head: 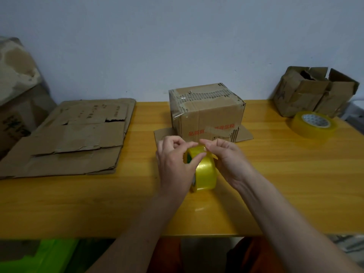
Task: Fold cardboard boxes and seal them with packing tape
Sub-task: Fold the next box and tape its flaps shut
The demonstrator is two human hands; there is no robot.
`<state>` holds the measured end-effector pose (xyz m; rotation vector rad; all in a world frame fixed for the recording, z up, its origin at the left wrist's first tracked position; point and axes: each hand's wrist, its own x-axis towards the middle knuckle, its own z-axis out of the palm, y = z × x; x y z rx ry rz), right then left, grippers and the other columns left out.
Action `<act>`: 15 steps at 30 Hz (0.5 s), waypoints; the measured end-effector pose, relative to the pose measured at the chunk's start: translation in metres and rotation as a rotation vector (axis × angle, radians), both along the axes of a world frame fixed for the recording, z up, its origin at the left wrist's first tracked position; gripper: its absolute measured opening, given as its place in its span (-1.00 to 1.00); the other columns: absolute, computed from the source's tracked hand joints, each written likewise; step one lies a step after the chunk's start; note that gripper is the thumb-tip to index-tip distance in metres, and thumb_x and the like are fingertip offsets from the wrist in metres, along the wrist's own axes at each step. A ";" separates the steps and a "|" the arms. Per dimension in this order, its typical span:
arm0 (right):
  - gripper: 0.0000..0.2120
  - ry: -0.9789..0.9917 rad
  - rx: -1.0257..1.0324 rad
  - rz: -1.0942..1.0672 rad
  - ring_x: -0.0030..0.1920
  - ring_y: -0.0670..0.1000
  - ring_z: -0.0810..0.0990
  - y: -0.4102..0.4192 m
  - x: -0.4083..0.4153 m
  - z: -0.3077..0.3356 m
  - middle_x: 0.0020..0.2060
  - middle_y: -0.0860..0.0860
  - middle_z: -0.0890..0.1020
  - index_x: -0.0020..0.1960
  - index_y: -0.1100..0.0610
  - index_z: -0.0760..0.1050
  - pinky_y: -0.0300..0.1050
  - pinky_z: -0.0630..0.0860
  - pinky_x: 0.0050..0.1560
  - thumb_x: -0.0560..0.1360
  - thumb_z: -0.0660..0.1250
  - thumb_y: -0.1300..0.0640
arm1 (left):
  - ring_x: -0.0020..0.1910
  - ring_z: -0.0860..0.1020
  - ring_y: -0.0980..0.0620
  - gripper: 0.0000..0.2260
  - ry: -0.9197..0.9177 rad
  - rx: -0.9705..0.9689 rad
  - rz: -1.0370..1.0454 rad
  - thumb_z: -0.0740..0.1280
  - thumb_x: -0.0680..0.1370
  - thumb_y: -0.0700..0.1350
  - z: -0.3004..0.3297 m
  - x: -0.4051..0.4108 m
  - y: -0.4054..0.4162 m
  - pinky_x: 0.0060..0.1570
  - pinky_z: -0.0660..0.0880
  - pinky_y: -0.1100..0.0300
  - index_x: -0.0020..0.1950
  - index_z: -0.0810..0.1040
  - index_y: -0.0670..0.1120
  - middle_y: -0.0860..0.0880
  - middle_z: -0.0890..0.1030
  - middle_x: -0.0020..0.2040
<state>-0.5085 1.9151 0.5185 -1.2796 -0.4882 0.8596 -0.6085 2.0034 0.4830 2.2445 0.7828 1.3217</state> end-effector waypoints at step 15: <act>-0.86 -0.514 -0.082 -0.037 0.14 0.01 0.54 -0.012 0.005 -0.011 0.04 -0.10 0.58 0.07 -0.01 0.52 -0.14 0.50 0.12 0.57 0.27 0.19 | -0.10 0.49 0.01 -0.97 0.013 -0.101 -0.131 0.45 0.48 -0.17 0.005 0.009 0.000 -0.11 0.32 0.44 -0.11 0.69 -0.07 0.01 0.55 -0.20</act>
